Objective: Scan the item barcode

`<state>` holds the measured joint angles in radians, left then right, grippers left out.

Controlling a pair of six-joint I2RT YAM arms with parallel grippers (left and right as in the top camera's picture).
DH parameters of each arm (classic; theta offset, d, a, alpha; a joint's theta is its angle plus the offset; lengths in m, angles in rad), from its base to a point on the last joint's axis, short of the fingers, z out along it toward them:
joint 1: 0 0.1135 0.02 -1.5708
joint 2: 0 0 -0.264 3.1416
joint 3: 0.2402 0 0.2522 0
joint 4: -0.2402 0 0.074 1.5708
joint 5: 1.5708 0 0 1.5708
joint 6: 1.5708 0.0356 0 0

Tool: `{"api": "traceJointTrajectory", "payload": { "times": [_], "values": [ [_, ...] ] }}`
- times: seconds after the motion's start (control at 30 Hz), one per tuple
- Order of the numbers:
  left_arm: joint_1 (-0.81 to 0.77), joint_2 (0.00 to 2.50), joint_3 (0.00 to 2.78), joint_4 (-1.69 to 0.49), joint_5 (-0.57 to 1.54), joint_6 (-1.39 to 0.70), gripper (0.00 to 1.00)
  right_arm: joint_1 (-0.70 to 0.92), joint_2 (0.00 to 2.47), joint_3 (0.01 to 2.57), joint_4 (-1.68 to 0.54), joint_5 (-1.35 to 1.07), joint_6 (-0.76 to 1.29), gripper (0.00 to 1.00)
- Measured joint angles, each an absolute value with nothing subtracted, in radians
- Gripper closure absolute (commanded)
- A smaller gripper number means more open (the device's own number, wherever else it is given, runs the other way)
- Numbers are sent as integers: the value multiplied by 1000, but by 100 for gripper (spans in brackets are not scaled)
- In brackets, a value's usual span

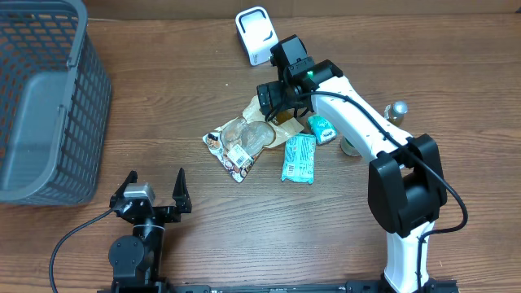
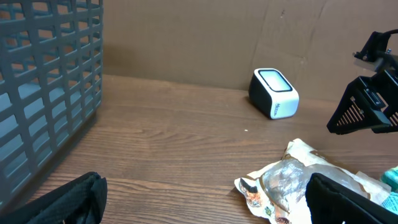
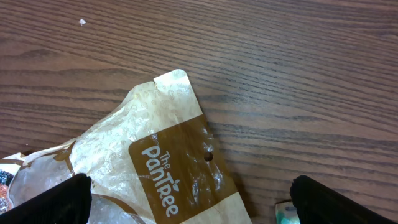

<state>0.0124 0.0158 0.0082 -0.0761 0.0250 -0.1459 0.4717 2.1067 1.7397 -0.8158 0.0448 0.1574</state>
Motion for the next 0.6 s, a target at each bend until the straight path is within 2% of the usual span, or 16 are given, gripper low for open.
{"api": "traceJointTrajectory", "payload": {
  "times": [0.6],
  "values": [
    [14,16,8,-76,25,-130,0,472,2107,1740,-815,45,157,0]
  ]
}}
